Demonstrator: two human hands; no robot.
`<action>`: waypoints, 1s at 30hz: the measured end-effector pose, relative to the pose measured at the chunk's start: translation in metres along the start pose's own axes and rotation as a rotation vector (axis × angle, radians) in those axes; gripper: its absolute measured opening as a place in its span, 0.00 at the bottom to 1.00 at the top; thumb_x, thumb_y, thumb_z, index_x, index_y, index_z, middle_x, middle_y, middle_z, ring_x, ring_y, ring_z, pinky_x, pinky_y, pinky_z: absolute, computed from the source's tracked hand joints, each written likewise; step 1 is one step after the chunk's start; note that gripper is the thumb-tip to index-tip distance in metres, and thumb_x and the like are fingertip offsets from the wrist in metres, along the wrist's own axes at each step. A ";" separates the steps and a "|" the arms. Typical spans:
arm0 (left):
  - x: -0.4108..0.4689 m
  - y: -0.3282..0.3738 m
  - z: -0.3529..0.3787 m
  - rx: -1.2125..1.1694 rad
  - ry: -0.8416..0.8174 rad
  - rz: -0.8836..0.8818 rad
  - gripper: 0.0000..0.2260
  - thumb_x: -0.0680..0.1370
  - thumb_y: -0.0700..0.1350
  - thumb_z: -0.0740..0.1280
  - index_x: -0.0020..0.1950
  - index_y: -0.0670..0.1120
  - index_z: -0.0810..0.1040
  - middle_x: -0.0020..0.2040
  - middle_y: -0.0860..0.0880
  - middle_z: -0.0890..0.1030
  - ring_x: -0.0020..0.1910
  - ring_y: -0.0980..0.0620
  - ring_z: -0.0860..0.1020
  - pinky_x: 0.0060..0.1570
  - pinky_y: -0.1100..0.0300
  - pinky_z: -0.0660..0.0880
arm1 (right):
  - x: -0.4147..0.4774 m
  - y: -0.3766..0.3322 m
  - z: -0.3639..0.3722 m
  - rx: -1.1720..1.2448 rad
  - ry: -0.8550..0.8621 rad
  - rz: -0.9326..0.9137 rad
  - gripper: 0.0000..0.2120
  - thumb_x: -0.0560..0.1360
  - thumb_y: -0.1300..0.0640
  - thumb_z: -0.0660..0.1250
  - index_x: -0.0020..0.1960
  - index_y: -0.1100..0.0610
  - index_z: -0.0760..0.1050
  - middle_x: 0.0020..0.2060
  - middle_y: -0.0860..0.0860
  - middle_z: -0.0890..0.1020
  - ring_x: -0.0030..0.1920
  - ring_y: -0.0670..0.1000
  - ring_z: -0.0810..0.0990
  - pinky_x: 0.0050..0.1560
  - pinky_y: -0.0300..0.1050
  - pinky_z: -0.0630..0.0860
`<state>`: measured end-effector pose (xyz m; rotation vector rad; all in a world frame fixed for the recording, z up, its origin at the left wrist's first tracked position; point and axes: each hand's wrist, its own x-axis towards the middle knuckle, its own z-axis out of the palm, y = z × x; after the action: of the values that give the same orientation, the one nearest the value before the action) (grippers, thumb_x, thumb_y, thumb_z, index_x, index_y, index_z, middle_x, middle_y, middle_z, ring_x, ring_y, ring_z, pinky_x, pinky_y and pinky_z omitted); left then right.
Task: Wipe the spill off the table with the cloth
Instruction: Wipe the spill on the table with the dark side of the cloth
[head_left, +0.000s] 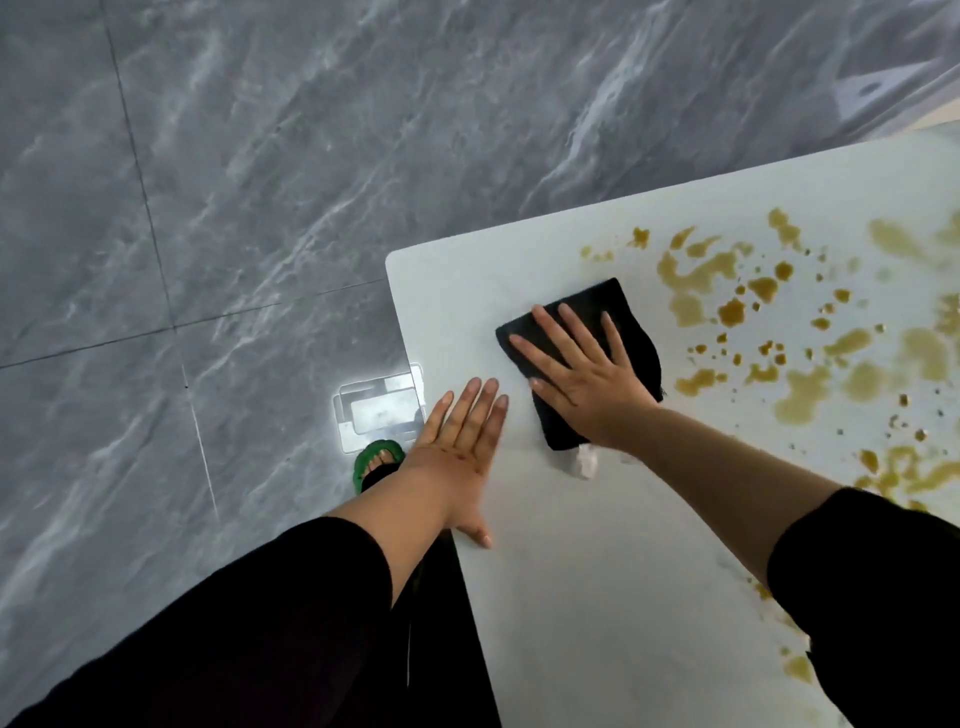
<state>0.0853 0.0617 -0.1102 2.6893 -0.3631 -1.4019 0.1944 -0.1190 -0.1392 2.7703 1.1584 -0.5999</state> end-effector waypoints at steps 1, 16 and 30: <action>-0.001 0.001 0.000 0.000 -0.001 -0.008 0.70 0.62 0.72 0.71 0.57 0.42 0.09 0.58 0.43 0.10 0.57 0.44 0.11 0.51 0.49 0.11 | -0.018 -0.003 0.007 0.030 -0.022 0.044 0.26 0.80 0.40 0.37 0.76 0.40 0.36 0.78 0.48 0.41 0.77 0.51 0.37 0.73 0.59 0.34; 0.001 0.006 -0.002 0.004 -0.051 -0.043 0.70 0.61 0.73 0.71 0.59 0.43 0.10 0.60 0.43 0.11 0.59 0.45 0.11 0.61 0.47 0.18 | -0.034 -0.023 0.020 0.571 -0.073 0.668 0.27 0.77 0.34 0.39 0.65 0.30 0.22 0.68 0.38 0.21 0.65 0.43 0.17 0.61 0.52 0.16; 0.001 0.008 -0.012 0.049 -0.143 -0.062 0.69 0.63 0.73 0.69 0.56 0.41 0.09 0.57 0.41 0.10 0.55 0.42 0.10 0.57 0.46 0.16 | -0.036 -0.051 0.019 0.626 -0.038 0.740 0.28 0.78 0.34 0.39 0.69 0.33 0.24 0.71 0.42 0.23 0.69 0.46 0.20 0.65 0.56 0.19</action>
<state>0.0945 0.0533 -0.1029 2.6676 -0.3311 -1.6286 0.1296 -0.1113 -0.1394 3.3071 -0.1641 -1.0158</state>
